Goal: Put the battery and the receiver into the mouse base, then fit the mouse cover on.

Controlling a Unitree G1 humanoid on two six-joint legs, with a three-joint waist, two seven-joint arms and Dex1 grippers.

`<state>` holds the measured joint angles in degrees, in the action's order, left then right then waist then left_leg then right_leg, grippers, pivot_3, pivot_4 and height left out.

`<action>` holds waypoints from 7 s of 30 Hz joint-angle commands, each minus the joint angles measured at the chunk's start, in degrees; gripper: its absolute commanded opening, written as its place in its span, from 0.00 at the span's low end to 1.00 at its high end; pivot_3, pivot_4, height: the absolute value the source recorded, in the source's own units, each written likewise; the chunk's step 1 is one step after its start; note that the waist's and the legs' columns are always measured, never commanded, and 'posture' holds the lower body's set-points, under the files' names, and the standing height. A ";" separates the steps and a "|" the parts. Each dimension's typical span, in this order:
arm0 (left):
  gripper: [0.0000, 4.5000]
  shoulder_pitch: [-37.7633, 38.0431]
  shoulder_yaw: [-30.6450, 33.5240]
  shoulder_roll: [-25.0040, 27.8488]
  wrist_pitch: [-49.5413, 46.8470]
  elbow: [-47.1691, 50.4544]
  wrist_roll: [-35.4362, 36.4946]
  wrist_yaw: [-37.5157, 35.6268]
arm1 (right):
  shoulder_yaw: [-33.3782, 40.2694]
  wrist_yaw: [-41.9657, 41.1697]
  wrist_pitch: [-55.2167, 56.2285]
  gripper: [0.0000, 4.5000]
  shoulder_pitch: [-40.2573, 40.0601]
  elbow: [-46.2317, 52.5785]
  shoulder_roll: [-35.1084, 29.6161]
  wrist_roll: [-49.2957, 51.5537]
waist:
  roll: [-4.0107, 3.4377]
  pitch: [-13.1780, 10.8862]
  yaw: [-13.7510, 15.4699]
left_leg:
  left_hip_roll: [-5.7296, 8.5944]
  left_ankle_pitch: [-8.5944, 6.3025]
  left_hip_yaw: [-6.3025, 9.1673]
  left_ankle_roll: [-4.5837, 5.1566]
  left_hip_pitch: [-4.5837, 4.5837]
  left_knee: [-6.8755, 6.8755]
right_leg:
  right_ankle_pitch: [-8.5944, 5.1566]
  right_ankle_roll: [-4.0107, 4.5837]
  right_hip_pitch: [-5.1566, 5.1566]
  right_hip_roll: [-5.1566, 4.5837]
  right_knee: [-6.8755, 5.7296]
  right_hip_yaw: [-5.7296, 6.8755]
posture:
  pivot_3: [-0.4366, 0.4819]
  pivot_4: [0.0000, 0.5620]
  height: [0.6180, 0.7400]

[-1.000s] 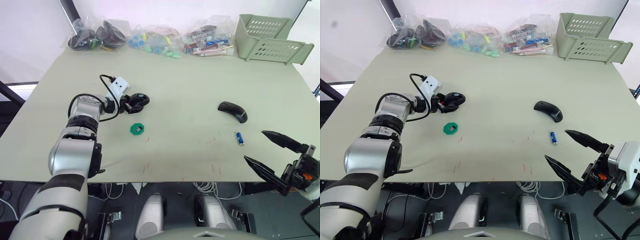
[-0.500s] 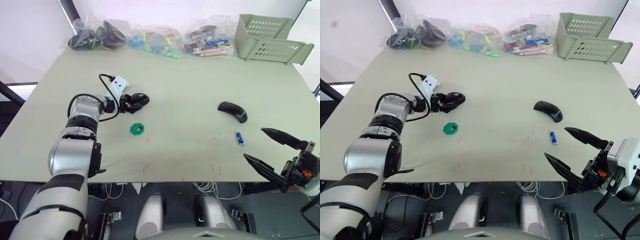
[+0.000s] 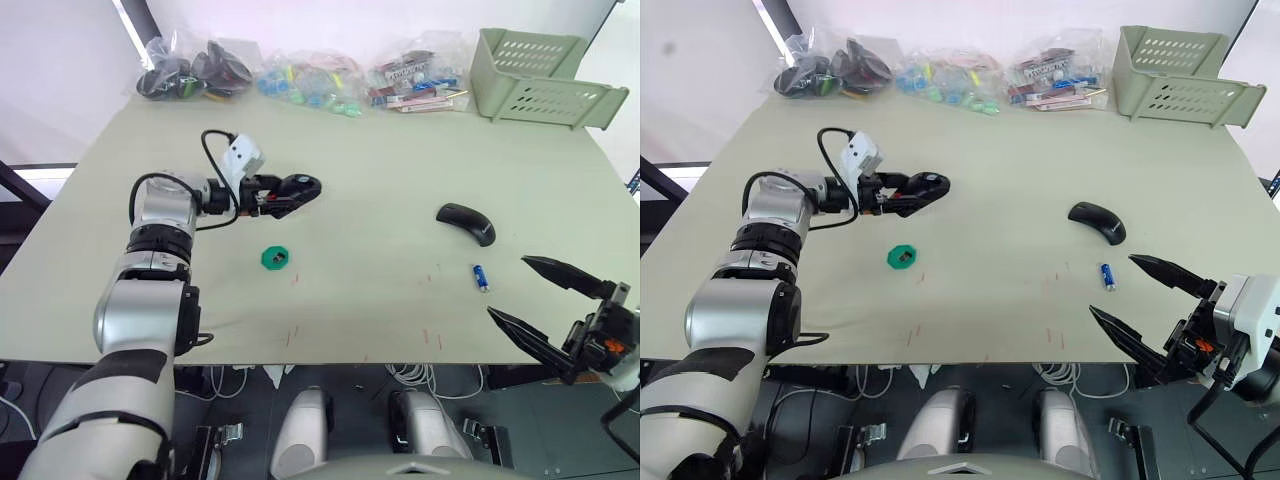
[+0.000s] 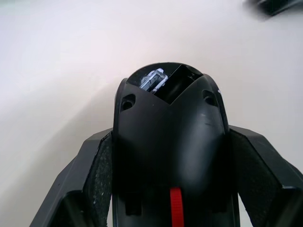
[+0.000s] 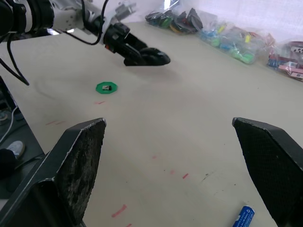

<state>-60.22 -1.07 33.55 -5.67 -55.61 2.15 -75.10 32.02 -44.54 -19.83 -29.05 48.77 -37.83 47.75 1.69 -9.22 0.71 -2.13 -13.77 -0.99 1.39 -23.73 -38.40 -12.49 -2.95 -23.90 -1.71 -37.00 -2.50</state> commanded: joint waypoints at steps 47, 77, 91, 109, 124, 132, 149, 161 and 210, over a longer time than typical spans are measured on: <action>0.65 23.16 -30.28 -9.05 -28.37 56.16 -7.67 16.47 | 4.80 4.71 -4.81 1.00 -8.15 2.74 -2.05 -2.72 | -0.35 0.26 0.27 | 0.05 0.00 0.12 0.01 0.09 -0.06 | -0.30 0.00 0.18 -0.03 0.03 0.03 | 0.48 0.27 1.00; 0.65 25.39 -30.56 -7.00 -30.88 60.65 -6.70 16.54 | -20.82 40.77 -40.22 0.61 22.22 -5.72 7.97 -18.37 | -0.65 0.59 -0.10 | 0.03 0.00 0.14 0.01 0.09 0.01 | -0.30 0.02 0.15 0.03 0.06 0.03 | 0.48 0.27 1.00; 0.65 25.45 -30.58 -6.57 -31.48 61.73 -6.49 16.48 | -22.60 41.52 -41.36 0.61 24.95 -8.75 13.33 -22.10 | -0.66 0.59 -0.28 | 0.01 0.00 0.14 0.01 0.09 0.03 | -0.31 0.01 0.13 0.06 0.06 0.03 | 0.48 0.27 1.00; 0.65 25.85 -30.90 -6.04 -31.50 61.56 -6.73 16.49 | -22.57 37.58 -40.76 0.01 25.34 -10.01 12.62 -24.11 | -0.66 0.59 -0.98 | 0.01 0.00 0.16 0.01 0.08 0.05 | -0.31 0.01 0.12 0.06 0.06 0.04 | 0.48 0.27 1.00; 0.65 24.92 -31.50 -6.47 -30.69 59.76 -7.30 16.17 | -24.16 29.74 -72.67 0.01 46.30 -4.54 5.34 -8.41 | -0.76 0.57 -1.31 | 0.02 -0.01 0.18 0.02 0.07 0.05 | -0.27 0.05 0.13 0.02 0.12 0.05 | 0.48 0.27 1.00; 0.65 24.68 -32.10 -6.44 -30.75 58.91 -7.77 15.95 | -35.97 29.58 -72.67 0.01 58.87 -13.46 -4.94 0.41 | -0.76 0.56 -1.44 | 0.06 -0.02 0.16 0.06 0.05 0.07 | -0.24 0.10 0.12 -0.05 0.18 0.07 | 0.48 0.27 1.00; 0.65 24.83 -32.17 -6.35 -31.31 59.47 -7.60 15.87 | -42.96 44.69 -72.67 0.01 71.08 -29.44 -3.82 26.69 | -0.75 0.55 -1.40 | 0.04 -0.03 0.22 0.07 0.01 0.07 | -0.20 0.18 0.13 -0.06 0.18 0.12 | 0.48 0.27 1.00; 0.65 24.78 -32.33 -6.58 -31.30 59.44 -7.76 16.12 | -50.10 51.27 -72.67 0.01 74.74 -35.91 -2.19 28.23 | -0.77 0.56 -1.39 | 0.03 -0.03 0.22 0.07 0.00 0.08 | -0.21 0.15 0.12 -0.07 0.19 0.12 | 0.48 0.27 1.00; 0.65 24.66 -32.58 -8.19 -30.35 57.45 -7.91 16.75 | -32.60 28.35 -38.96 0.75 33.12 -3.34 -20.50 1.86 | -0.78 0.57 -0.12 | 0.05 -0.13 0.18 0.24 -0.03 0.07 | -0.43 -0.21 0.14 -0.25 0.33 0.15 | 0.48 0.27 1.00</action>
<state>-37.09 -30.95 25.27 -35.37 3.69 -4.44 -58.26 -0.83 -12.51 -65.79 5.34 42.04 -56.82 56.01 0.91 -8.65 0.59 -2.08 -13.90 -0.81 1.63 -23.75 -38.33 -12.92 -3.16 -23.76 -1.96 -36.67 -2.35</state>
